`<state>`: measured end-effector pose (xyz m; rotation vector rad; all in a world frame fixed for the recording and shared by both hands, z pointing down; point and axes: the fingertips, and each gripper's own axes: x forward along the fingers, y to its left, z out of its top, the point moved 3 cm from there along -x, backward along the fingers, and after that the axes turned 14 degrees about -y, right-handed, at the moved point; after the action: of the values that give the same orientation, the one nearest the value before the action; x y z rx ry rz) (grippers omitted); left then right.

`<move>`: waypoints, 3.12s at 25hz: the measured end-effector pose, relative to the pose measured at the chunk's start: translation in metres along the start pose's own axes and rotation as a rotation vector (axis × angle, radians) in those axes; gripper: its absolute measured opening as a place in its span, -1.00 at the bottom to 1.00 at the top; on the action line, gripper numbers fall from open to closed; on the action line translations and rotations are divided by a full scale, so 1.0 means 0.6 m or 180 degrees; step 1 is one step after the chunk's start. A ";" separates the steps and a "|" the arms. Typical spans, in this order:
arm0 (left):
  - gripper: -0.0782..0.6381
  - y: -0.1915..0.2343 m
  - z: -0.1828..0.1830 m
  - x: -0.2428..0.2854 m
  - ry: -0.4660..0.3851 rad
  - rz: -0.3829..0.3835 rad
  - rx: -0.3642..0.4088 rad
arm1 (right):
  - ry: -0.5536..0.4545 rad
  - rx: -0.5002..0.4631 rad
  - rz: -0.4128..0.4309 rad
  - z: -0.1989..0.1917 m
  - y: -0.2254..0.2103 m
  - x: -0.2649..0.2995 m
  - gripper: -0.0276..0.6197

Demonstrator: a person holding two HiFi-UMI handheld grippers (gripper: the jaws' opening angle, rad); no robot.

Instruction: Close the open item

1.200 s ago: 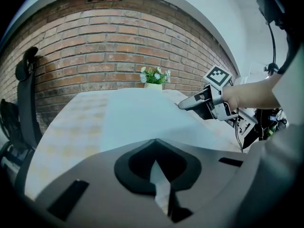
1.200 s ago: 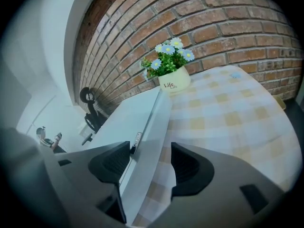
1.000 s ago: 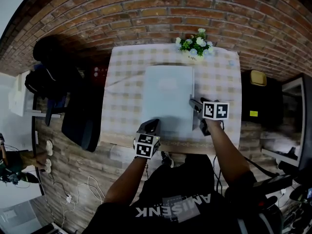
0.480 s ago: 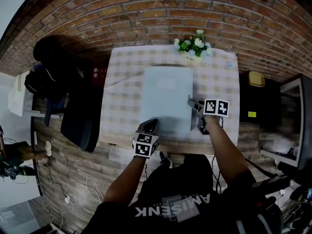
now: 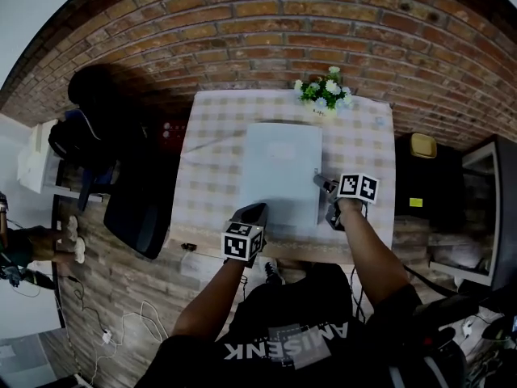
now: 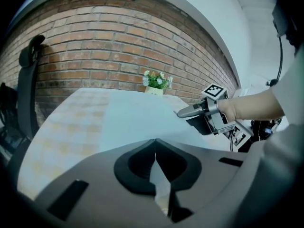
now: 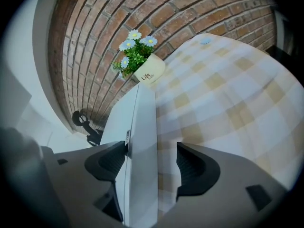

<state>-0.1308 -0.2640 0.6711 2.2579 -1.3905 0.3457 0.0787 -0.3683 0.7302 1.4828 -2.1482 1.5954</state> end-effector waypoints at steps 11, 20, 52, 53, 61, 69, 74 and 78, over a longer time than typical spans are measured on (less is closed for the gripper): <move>-0.74 -0.009 0.059 -0.041 -0.0167 -0.0032 0.0258 | 0.0093 0.0058 -0.0149 -0.003 -0.011 -0.029 0.08; -0.74 -0.018 0.115 -0.064 -0.0492 -0.0069 0.0239 | -0.0281 -0.0257 0.0095 0.054 0.040 -0.103 0.07; -0.75 -0.053 0.435 -0.219 -0.2239 0.0171 0.0602 | -0.1977 -0.2261 0.0623 0.203 0.320 -0.461 -0.71; -0.75 -0.058 0.436 -0.221 -0.2214 0.0150 0.0615 | -0.1991 -0.2316 0.0615 0.201 0.325 -0.467 -0.72; -0.75 -0.075 0.445 -0.237 -0.2172 0.0131 0.0550 | -0.2373 -0.2637 0.0423 0.211 0.342 -0.512 -0.76; -0.75 -0.081 0.463 -0.243 -0.2270 0.0203 0.0603 | -0.2604 -0.2806 0.0350 0.227 0.359 -0.537 -0.78; -0.75 -0.086 0.472 -0.240 -0.2296 0.0192 0.0594 | -0.2583 -0.2846 0.0351 0.230 0.363 -0.537 -0.79; -0.75 -0.092 0.470 -0.233 -0.2295 0.0165 0.0593 | -0.2583 -0.2818 0.0333 0.230 0.359 -0.533 -0.79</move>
<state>-0.1533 -0.2779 0.3528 2.6362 -1.8122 -0.3878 0.1534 -0.2739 0.3386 1.7820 -2.7228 -0.1488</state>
